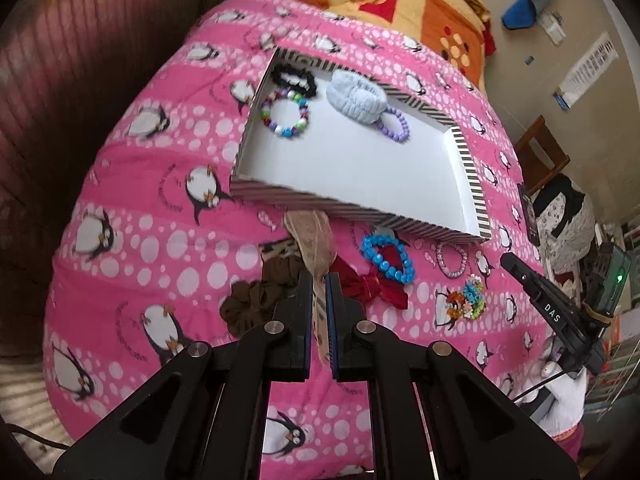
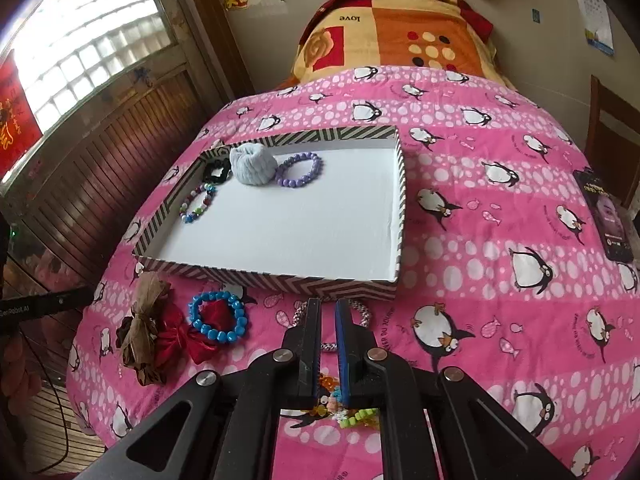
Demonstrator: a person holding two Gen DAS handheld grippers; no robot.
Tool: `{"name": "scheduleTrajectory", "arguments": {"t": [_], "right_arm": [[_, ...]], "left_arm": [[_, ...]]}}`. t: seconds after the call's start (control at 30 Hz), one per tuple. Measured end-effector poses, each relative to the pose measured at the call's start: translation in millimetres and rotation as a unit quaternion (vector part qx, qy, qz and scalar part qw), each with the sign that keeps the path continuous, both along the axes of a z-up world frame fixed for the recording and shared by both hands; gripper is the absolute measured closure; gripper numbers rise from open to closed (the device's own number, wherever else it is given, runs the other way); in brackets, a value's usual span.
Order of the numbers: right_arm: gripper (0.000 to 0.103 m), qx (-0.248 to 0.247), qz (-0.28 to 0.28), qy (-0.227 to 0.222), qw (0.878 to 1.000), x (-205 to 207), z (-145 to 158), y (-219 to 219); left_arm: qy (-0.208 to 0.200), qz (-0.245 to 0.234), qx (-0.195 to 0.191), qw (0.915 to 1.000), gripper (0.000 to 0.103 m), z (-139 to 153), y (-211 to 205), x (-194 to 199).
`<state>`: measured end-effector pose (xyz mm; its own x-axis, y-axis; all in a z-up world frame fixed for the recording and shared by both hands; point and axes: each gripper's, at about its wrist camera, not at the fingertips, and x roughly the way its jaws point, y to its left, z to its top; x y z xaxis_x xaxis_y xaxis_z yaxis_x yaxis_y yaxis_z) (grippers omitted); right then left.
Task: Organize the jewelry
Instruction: 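Grasp the brown scrunchie with beige bow with the left tool while the right tool grasps the braided bracelet, then carry both items into the white tray and open both tools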
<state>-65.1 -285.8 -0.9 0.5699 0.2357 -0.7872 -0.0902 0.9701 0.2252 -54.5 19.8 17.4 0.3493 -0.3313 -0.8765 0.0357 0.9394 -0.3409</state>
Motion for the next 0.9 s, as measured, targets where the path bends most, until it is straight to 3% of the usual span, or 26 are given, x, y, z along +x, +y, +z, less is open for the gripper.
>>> {"name": "scheduleTrajectory", "arguments": {"t": [0.03,0.1,0.13,0.17,0.27,0.4,0.63,0.7,0.73,0.77,0.9], "right_arm": [[0.097,0.005,-0.003,0.003,1.0,1,-2,-3],[0.097,0.013,-0.009,0.018,1.0,4,-9,-8],[0.097,0.015,-0.01,0.04,0.999,8,-17,-9],[0.096,0.013,-0.014,0.051,0.998,10,-21,-9],[0.087,-0.006,-0.02,0.075,0.997,20,-39,-7],[0.087,-0.018,-0.018,0.097,0.995,34,-59,-5],[0.087,-0.029,-0.011,0.091,0.995,48,-69,2],[0.087,-0.034,0.005,0.086,0.996,43,-68,8],[0.091,-0.034,0.009,0.084,0.996,40,-68,10],[0.093,-0.032,0.011,0.082,0.996,37,-67,10],[0.095,-0.008,0.008,0.061,0.998,22,-52,7]], "left_arm": [[0.005,0.003,-0.003,1.0,0.092,-3,1,0],[0.014,0.009,-0.006,0.9999,0.076,-9,0,-1],[0.017,0.012,-0.007,0.9997,0.063,-12,0,-1],[0.019,0.015,-0.009,0.9997,0.057,-14,0,0],[0.023,0.015,0.005,0.9996,0.057,-23,-5,3],[0.034,0.008,0.042,0.9985,0.057,-45,-16,12],[0.042,-0.001,0.061,0.9973,0.057,-70,-24,21],[0.037,-0.001,0.053,0.9979,0.062,-72,-22,21],[0.034,-0.005,0.054,0.9979,0.079,-72,-22,21],[0.033,-0.009,0.056,0.9978,0.084,-72,-22,20],[0.025,-0.006,0.035,0.999,0.088,-60,-12,14]]}}
